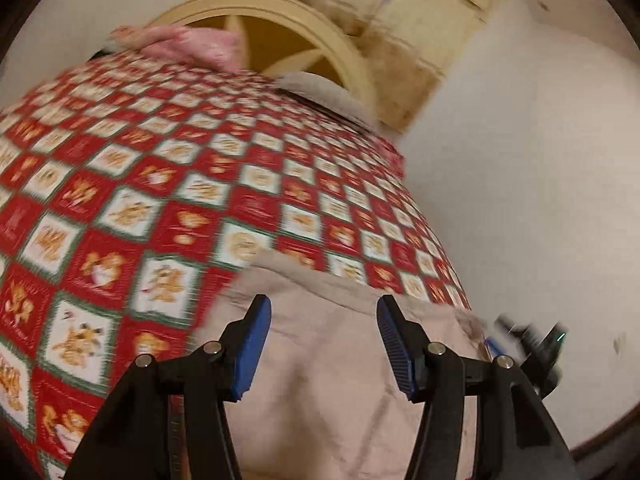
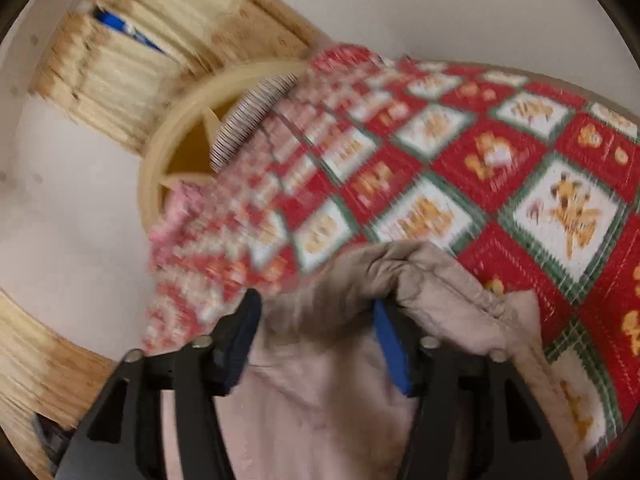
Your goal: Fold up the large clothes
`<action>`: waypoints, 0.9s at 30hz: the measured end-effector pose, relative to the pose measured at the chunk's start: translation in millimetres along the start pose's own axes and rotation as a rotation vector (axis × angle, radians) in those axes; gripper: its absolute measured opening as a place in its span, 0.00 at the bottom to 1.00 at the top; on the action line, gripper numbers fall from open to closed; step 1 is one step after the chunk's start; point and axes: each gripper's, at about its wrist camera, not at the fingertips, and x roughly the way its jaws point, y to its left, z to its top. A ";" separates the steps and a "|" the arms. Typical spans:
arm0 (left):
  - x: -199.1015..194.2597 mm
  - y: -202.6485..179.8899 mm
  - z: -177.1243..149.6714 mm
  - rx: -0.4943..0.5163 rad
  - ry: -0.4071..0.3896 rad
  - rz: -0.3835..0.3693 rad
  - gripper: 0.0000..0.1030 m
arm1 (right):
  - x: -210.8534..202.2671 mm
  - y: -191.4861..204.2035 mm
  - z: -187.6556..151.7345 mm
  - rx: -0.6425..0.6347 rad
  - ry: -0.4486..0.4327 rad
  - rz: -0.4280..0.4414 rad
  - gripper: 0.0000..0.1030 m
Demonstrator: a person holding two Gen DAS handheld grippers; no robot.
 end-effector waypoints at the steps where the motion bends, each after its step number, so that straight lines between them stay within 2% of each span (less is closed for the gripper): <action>1: 4.8 -8.8 -3.5 0.016 0.008 -0.006 0.54 | -13.9 6.3 1.9 -0.007 -0.035 0.017 0.80; 3: 25.1 -17.6 -5.2 0.039 0.030 0.014 0.54 | -46.9 22.0 5.7 -0.041 -0.106 0.060 0.83; 5: 39.0 -29.1 -10.9 0.092 0.046 0.054 0.54 | -68.8 43.6 5.4 -0.129 -0.094 0.086 0.77; 7: 51.9 -38.9 -17.6 0.170 0.042 0.110 0.54 | -79.2 72.2 -3.7 -0.291 -0.042 0.020 0.43; 8: 56.2 -42.0 -19.9 0.200 0.037 0.142 0.54 | -82.3 84.6 -11.8 -0.376 -0.026 -0.010 0.38; 11: 73.4 -51.3 -26.7 0.321 0.007 0.306 0.54 | -81.7 118.3 -47.3 -0.631 -0.002 -0.071 0.38; 13: 89.0 -50.0 -24.8 0.381 0.000 0.407 0.54 | -70.3 131.9 -68.1 -0.741 -0.030 -0.159 0.37; 17: 119.3 -32.5 -10.8 0.394 0.027 0.495 0.54 | -26.2 125.3 -58.4 -0.731 -0.035 -0.248 0.38; 20: 143.0 -8.6 -0.4 0.334 0.066 0.523 0.54 | 24.7 106.5 -43.5 -0.778 0.079 -0.281 0.33; 21: 148.4 -3.1 -0.4 0.318 0.076 0.523 0.54 | 44.5 95.0 -41.5 -0.786 0.131 -0.322 0.28; 23: 161.8 9.7 -3.1 0.285 0.091 0.541 0.54 | 67.8 71.9 -41.5 -0.787 0.171 -0.405 0.28; 25: 175.9 24.7 -10.4 0.251 0.094 0.534 0.58 | 86.4 38.3 -40.1 -0.713 0.203 -0.440 0.27; 27: 182.7 32.6 -15.9 0.215 0.080 0.523 0.66 | 82.4 18.4 -31.0 -0.593 0.174 -0.388 0.26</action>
